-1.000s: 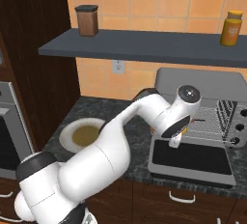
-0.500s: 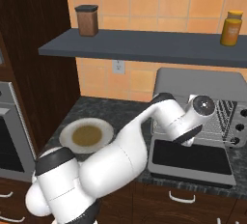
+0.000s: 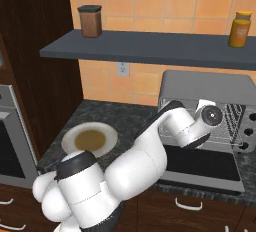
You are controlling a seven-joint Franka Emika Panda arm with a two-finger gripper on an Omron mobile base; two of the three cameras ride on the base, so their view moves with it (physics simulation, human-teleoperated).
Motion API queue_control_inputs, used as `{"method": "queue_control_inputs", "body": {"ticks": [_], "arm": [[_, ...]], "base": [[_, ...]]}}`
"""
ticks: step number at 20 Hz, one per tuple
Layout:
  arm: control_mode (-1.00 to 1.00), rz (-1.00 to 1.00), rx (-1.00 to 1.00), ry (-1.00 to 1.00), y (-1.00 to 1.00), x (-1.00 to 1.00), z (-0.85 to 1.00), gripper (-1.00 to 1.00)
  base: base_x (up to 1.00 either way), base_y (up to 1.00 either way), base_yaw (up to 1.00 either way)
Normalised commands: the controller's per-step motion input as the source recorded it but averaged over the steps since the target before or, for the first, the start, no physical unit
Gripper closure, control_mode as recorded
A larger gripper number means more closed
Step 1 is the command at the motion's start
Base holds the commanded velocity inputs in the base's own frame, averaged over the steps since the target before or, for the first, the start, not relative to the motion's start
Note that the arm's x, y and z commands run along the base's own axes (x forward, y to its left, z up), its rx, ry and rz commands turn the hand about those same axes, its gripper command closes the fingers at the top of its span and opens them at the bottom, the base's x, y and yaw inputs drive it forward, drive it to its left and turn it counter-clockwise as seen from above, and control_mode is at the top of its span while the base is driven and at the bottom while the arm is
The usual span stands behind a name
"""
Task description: Pick up the kebab skewer and baguette bread, and place them inside the toaster oven. Close the toaster oven door and start by setting the timer.
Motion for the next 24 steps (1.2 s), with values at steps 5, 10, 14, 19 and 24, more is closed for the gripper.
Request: {"method": "queue_control_inputs", "body": {"ticks": [5, 10, 14, 19, 24], "arm": [[-1.0, 0.0, 0.0, -0.03, -0.19, 0.25, -0.02, 1.0], [-1.0, 0.0, 0.0, -0.04, 0.0, 0.0, 0.0, 1.0], [-1.0, 0.0, 0.0, -0.04, 0.0, 0.0, -0.03, 1.0], [-1.0, 0.0, -0.03, 0.0, 0.0, 0.01, -0.31, 1.0], [-1.0, 0.0, 0.0, 0.01, -0.03, 0.15, -0.06, 1.0]], "base": [[0.0, 0.0, 0.0], [0.0, 0.0, 0.0], [0.0, 0.0, 0.0], [0.0, 0.0, 0.0], [0.0, 0.0, 0.0]]}}
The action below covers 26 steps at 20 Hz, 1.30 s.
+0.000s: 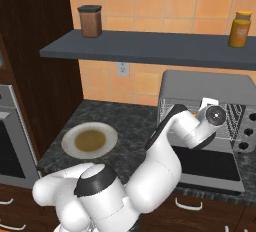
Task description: Pick up the kebab skewer and baguette bread, and place them inside the toaster oven. Close the toaster oven door and start by setting the timer.
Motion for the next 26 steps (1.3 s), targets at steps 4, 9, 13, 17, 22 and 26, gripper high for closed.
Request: {"method": "queue_control_inputs", "body": {"ticks": [4, 9, 13, 17, 22, 26], "arm": [[-1.0, 0.0, 0.0, 0.01, -0.05, 0.0, 0.0, 1.0], [-1.0, 0.0, 0.0, 0.0, 0.0, 0.0, 0.0, -1.0], [-1.0, 0.0, 0.0, 0.0, 0.0, 0.0, 0.0, -1.0], [-1.0, 0.0, 0.0, 0.0, 0.0, 0.0, 0.0, -1.0], [-1.0, 0.0, 0.0, 0.0, 0.0, 0.0, 0.0, -1.0], [-1.0, 0.0, 0.0, -0.01, -0.13, -0.29, 0.16, -1.0]], "base": [[0.0, 0.0, 0.0], [0.0, 0.0, 0.0], [0.0, 0.0, 0.0], [0.0, 0.0, 0.0], [0.0, 0.0, 0.0], [0.0, 0.0, 0.0]]}}
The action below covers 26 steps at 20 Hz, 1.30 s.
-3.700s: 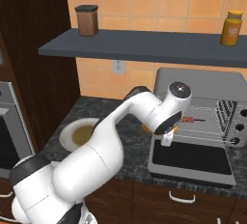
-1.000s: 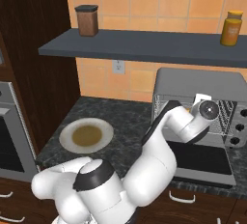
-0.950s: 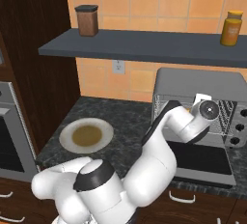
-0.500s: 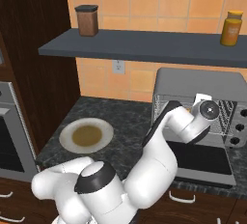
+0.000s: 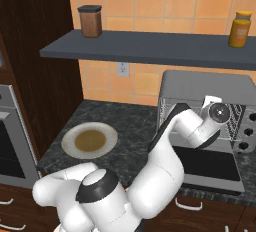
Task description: Pick up the kebab skewer and baguette bread, and place them inside the toaster oven. Close the toaster oven door and start by setting the timer.
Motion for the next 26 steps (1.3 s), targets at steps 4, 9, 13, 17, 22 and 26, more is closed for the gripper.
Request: {"method": "queue_control_inputs", "body": {"ticks": [4, 9, 13, 17, 22, 26], "arm": [[-1.0, 0.0, 0.0, -0.17, -0.04, -0.86, 0.11, -1.0], [-1.0, 0.12, -0.03, -0.05, 0.05, -0.7, 0.0, -1.0], [-1.0, 0.34, -0.11, -0.01, 0.23, -0.31, -0.01, -1.0], [-1.0, 0.33, -0.18, -0.11, 0.11, -0.25, 0.02, -1.0], [-1.0, 0.24, -0.34, -0.06, 0.54, -0.07, 0.0, -1.0], [-1.0, 0.2, -0.48, -0.04, 0.68, 0.0, 0.0, -1.0]], "base": [[0.0, 0.0, 0.0], [0.0, 0.0, 0.0], [0.0, 0.0, 0.0], [0.0, 0.0, 0.0], [0.0, 0.0, 0.0], [0.0, 0.0, 0.0]]}}
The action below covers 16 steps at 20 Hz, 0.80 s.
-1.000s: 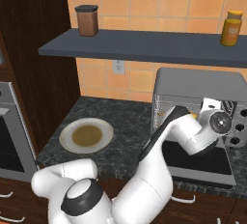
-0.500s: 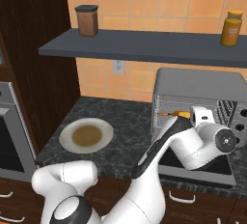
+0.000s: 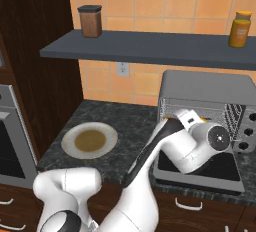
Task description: Pick up the kebab skewer and baguette bread, and place them inside the toaster oven. Close the toaster oven door and start by setting the timer.
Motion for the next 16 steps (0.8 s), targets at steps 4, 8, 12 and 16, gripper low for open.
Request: {"method": "queue_control_inputs", "body": {"ticks": [4, 8, 12, 16], "arm": [[-1.0, 0.13, -0.42, -0.13, 0.37, -0.22, 0.06, -1.0], [-1.0, -0.03, -0.04, -0.02, 0.0, -0.14, 0.4, -1.0], [-1.0, -0.29, 0.18, 0.0, 0.0, -0.03, 0.73, -1.0], [-1.0, -0.44, 0.4, -0.03, 0.0, -0.26, 0.38, -1.0]], "base": [[0.0, 0.0, 0.0], [0.0, 0.0, 0.0], [0.0, 0.0, 0.0], [0.0, 0.0, 0.0]]}}
